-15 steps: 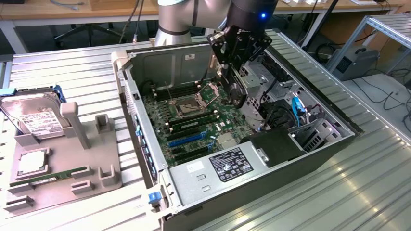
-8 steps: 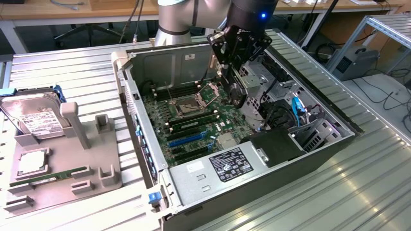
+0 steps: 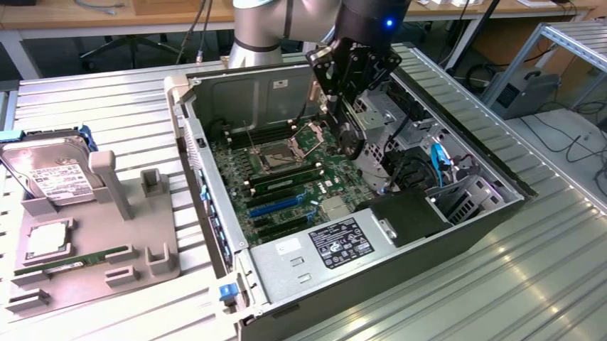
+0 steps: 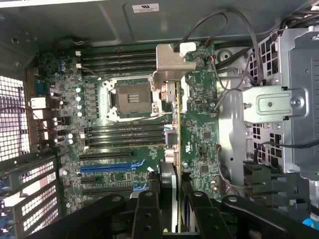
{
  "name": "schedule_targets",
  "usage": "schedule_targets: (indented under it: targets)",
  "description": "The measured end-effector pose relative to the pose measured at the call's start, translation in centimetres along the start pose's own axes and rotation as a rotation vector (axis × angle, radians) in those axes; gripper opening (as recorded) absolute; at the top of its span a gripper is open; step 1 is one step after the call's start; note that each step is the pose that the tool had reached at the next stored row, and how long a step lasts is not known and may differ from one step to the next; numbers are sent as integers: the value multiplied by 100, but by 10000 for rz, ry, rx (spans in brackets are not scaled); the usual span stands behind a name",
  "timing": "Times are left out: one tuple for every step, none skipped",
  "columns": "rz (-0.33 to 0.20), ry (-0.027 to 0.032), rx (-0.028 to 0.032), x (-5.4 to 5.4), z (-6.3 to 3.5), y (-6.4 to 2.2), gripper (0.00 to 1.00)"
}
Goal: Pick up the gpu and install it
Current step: 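Insert the gpu into the slot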
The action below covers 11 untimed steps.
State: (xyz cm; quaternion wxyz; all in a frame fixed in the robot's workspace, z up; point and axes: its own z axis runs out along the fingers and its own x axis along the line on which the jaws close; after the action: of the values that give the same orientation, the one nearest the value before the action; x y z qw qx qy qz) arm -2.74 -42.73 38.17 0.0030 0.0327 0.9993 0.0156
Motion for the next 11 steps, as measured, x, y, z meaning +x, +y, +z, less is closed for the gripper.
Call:
schedule_targets:
  targets:
    - [-52, 2, 0, 0, 0, 0, 27]
    - [-100, 3, 0, 0, 0, 0, 27]
    - [-150, 5, 0, 0, 0, 0, 27]
    - [-199, 6, -1, 0, 0, 0, 27]
    - [-255, 8, -1, 0, 0, 0, 27]
    - [-312, 10, -1, 0, 0, 0, 27]
    - [-376, 12, -1, 0, 0, 0, 27]
    - [-431, 14, -1, 0, 0, 0, 27]
    - [-493, 16, -2, 0, 0, 0, 27]
    - [-561, 18, -2, 0, 0, 0, 27]
    - [-663, 21, -3, 0, 0, 0, 27]
